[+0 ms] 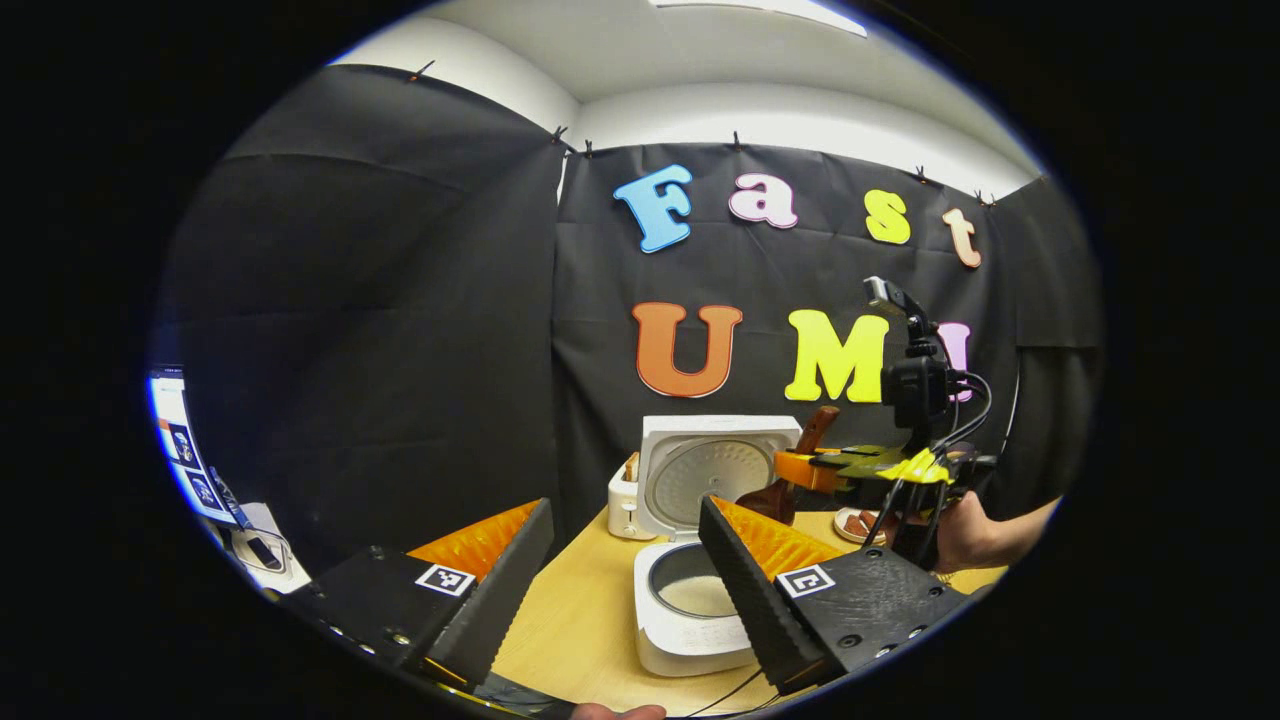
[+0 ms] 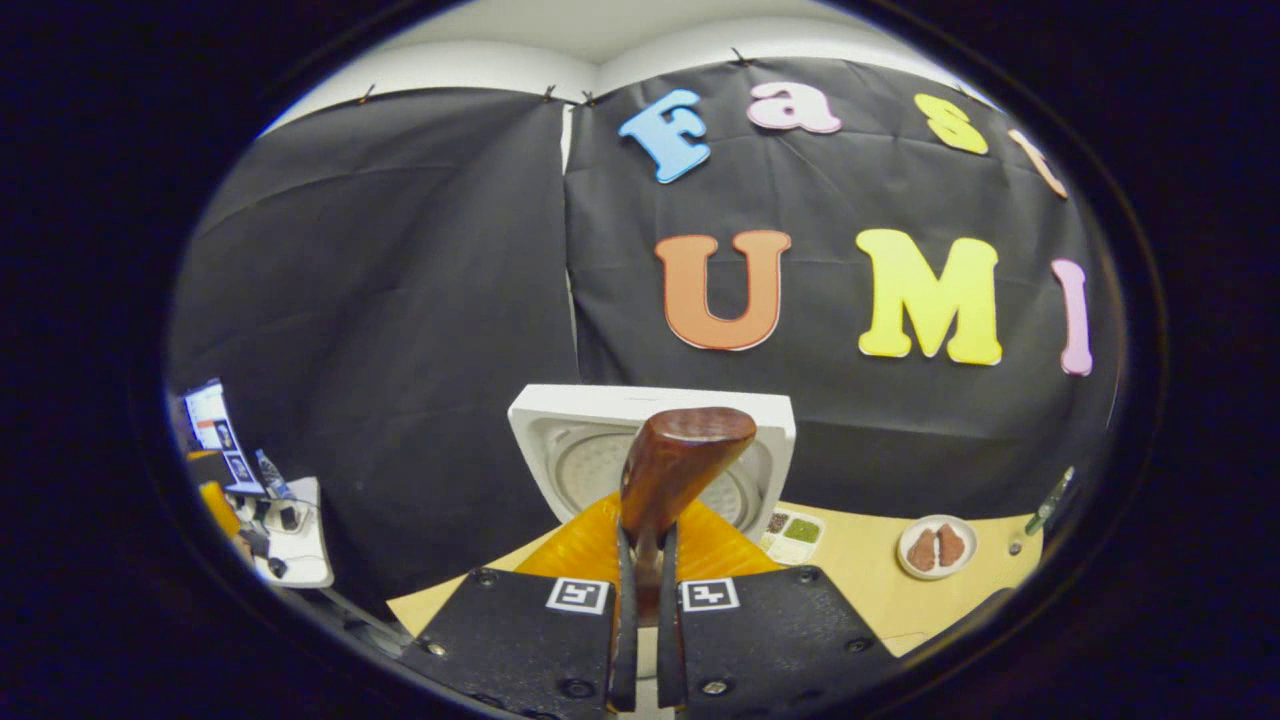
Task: Close the left gripper, press the button to open the rice cooker; take a wooden spoon from the chopstick holder with the right hand, scoop a spoonful of rice and pour it into the rice cooker, then put the wooden spoon back into the chopstick holder.
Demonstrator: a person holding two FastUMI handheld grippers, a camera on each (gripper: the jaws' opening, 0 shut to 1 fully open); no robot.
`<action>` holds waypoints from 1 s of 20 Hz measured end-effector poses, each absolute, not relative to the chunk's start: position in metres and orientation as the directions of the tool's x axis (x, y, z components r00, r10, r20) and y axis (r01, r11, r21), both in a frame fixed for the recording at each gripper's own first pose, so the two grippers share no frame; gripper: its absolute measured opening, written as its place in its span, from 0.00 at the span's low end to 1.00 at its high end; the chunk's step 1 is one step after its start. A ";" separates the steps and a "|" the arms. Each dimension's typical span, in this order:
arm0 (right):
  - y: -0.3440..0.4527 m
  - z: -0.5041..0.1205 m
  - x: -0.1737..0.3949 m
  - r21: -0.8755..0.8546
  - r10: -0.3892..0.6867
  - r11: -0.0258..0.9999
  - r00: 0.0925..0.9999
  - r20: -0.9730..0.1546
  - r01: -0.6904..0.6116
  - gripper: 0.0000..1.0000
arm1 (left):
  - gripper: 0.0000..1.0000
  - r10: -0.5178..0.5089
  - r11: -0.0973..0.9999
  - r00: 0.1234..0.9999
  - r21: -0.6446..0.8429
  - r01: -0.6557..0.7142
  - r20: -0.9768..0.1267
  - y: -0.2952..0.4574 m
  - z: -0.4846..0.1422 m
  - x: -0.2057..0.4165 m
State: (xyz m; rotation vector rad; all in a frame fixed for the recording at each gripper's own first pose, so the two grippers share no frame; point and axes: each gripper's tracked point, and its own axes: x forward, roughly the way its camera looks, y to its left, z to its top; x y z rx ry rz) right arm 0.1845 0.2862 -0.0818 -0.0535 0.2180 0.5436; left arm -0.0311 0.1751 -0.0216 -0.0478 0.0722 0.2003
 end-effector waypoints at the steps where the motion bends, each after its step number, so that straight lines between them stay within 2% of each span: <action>1: 0.278 -0.077 0.184 0.041 0.505 0.860 0.836 -0.217 -0.509 0.13 | 0.94 0.193 0.980 0.978 -0.041 -0.196 -0.079 0.171 -0.021 -0.029; 10: 0.152 -0.047 0.174 0.224 0.410 0.902 0.893 -0.184 -0.368 0.13 | 0.94 0.134 0.989 0.987 -0.047 -0.139 -0.085 0.120 -0.018 -0.009; 20: -0.051 -0.055 0.157 0.280 0.156 0.955 0.968 -0.194 -0.098 0.13 | 0.94 0.071 0.996 0.993 -0.046 -0.075 -0.099 0.053 -0.016 0.018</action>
